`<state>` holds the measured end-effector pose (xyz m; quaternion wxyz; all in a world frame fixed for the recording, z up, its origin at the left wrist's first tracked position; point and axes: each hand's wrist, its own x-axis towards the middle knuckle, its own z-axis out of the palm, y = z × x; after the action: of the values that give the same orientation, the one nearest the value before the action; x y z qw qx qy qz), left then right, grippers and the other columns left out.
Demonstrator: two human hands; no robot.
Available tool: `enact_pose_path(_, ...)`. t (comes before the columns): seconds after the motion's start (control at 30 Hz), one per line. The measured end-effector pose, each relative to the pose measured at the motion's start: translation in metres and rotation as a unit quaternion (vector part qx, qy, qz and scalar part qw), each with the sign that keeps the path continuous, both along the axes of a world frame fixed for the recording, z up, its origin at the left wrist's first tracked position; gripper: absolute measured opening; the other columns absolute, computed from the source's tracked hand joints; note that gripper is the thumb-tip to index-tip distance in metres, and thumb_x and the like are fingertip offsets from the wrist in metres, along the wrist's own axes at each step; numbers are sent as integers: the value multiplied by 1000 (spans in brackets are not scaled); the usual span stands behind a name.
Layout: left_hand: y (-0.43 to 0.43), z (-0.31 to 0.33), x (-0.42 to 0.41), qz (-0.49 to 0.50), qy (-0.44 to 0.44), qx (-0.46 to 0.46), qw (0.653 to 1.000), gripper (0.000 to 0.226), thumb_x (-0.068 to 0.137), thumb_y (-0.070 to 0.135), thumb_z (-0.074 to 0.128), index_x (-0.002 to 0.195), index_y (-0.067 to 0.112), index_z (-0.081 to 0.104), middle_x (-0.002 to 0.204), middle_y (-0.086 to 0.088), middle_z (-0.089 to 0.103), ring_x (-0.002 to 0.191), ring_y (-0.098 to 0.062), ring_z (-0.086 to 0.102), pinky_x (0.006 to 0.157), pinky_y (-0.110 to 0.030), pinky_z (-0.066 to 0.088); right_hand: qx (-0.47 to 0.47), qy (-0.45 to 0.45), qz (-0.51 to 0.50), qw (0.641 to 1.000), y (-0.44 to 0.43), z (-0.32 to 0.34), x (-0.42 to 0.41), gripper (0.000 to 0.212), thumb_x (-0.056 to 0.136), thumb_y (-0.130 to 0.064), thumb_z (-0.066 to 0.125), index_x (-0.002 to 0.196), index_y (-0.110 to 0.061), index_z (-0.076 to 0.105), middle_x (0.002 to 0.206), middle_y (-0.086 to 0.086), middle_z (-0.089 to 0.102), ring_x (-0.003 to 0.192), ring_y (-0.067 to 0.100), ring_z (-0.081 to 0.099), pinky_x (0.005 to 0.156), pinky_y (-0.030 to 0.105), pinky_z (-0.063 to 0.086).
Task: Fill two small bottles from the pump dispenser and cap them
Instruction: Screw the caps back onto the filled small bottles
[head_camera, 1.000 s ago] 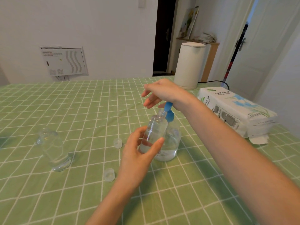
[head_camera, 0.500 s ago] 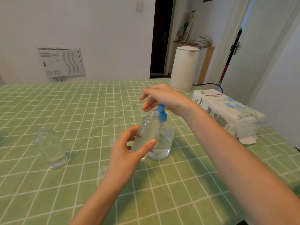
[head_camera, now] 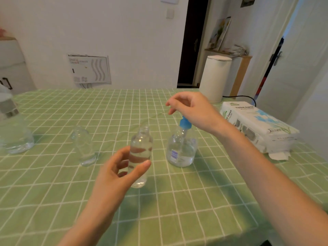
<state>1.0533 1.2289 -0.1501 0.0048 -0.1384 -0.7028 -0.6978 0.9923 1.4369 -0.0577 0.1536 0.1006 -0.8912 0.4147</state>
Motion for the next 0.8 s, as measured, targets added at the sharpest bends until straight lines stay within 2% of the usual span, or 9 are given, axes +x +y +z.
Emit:
enact_pose_path(0.07,-14,-5,7,14,-8,4,1000,43,57,45,70,99,32,68,94,9,72,82,-3,66,74,-23,45,20,28,22,999,-11,-4,12,16,94,-32,54,94,-24,68,83,-8,71,85,2,65,74,14,45)
enact_pose_path(0.17,-33,-16,14,38,-17,17,999,40,59,40,71,98,34,69,95,7,73,86,-7,67,73,-21,48,21,22,70,997,-31,-18,28,13,93,-33,56,95,-26,67,84,-12,70,84,-2,64,77,13,47)
enact_pose_path(0.3,-51,-27,21,62,-27,23,997,38,59,37,72,97,38,69,97,6,73,89,-7,67,77,-26,45,-7,-42,95,995,-54,-55,35,10,90,-30,62,97,-24,67,87,-5,70,81,9,64,75,19,51)
enact_pose_path(0.43,-63,-36,24,81,-40,20,996,41,57,37,74,97,37,68,99,6,73,91,-7,67,81,-29,44,79,-109,81,988,-71,-99,32,31,83,-39,68,111,-26,61,98,-9,61,83,5,56,74,19,45)
enact_pose_path(0.57,-68,-39,26,87,-46,17,995,39,57,38,73,96,37,68,99,6,72,92,-7,67,84,-30,44,147,-113,68,980,-84,-122,25,49,81,-43,68,123,-23,53,110,-11,49,86,0,44,78,19,37)
enact_pose_path(0.7,-70,-40,27,96,-52,19,994,40,54,40,73,94,37,68,98,8,73,91,-6,67,84,-29,45,163,-119,49,978,-93,-129,18,47,83,-38,68,123,-18,54,120,-4,52,91,5,41,82,20,35)
enact_pose_path(0.8,-71,-43,27,106,-56,19,993,44,53,40,73,96,35,67,98,10,72,92,-5,66,85,-29,45,191,-115,45,974,-96,-132,15,38,85,-36,66,117,-16,58,114,-2,52,91,7,40,80,20,33)
